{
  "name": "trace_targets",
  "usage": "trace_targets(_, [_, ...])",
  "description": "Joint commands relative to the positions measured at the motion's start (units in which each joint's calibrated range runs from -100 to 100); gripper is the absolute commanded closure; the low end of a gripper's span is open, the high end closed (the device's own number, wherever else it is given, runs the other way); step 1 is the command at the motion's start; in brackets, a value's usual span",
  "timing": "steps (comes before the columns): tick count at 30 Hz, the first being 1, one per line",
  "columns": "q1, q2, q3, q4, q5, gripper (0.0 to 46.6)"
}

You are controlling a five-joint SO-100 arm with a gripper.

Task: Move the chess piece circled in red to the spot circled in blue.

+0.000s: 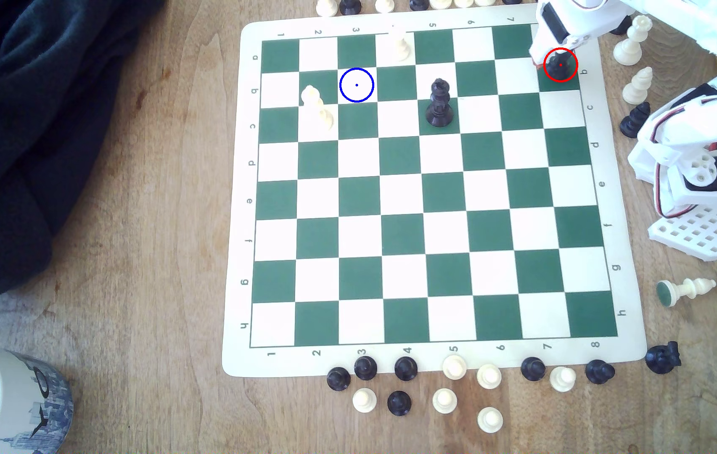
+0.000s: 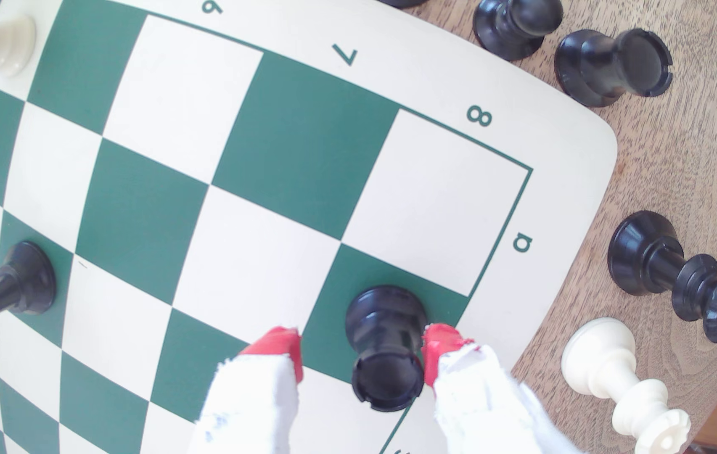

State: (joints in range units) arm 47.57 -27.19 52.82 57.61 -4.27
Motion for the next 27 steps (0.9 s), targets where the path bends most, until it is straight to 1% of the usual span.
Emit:
trace_targets(1, [0.2, -0.2, 0.1, -0.9, 0.1, 31.9])
trace_targets(13, [0.7, 0.0, 0.8, -1.3, 0.6, 35.2])
trace_targets(26, [0.3, -0.6, 0.6, -0.8, 0.8, 40.7])
trace_targets(27, [0.3, -0.7, 0.3, -0.1, 0.8, 41.8])
